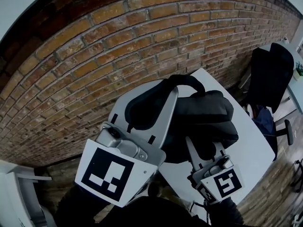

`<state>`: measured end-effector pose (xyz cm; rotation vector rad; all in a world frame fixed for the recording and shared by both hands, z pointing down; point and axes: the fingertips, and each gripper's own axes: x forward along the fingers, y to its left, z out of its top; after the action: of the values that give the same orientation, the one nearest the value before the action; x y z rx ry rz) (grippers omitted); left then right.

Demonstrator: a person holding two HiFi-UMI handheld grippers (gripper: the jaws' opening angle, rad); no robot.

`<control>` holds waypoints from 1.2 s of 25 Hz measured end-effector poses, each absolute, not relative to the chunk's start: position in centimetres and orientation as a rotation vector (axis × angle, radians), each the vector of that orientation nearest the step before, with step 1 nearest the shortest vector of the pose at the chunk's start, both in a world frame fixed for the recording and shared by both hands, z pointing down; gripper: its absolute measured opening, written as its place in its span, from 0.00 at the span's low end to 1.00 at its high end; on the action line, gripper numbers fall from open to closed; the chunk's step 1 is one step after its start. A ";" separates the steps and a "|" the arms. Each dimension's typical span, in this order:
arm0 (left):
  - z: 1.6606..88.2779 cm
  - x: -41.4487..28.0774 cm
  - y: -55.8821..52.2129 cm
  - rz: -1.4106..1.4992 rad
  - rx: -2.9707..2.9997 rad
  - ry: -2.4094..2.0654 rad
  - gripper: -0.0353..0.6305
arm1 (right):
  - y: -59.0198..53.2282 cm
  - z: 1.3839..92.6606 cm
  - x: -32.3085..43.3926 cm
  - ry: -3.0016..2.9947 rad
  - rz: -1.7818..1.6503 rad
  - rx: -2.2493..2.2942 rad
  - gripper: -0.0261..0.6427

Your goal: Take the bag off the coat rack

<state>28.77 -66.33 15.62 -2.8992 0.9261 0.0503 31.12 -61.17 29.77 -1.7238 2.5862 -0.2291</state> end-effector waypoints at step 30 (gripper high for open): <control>15.5 22.9 -79.1 -0.020 -2.709 1.059 0.12 | -77.1 29.3 26.5 2.541 -0.173 -1.741 0.08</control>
<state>22.89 -79.08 15.51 -2.7088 1.0593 -0.0201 26.53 -77.07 29.27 -1.7410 2.5411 -0.1729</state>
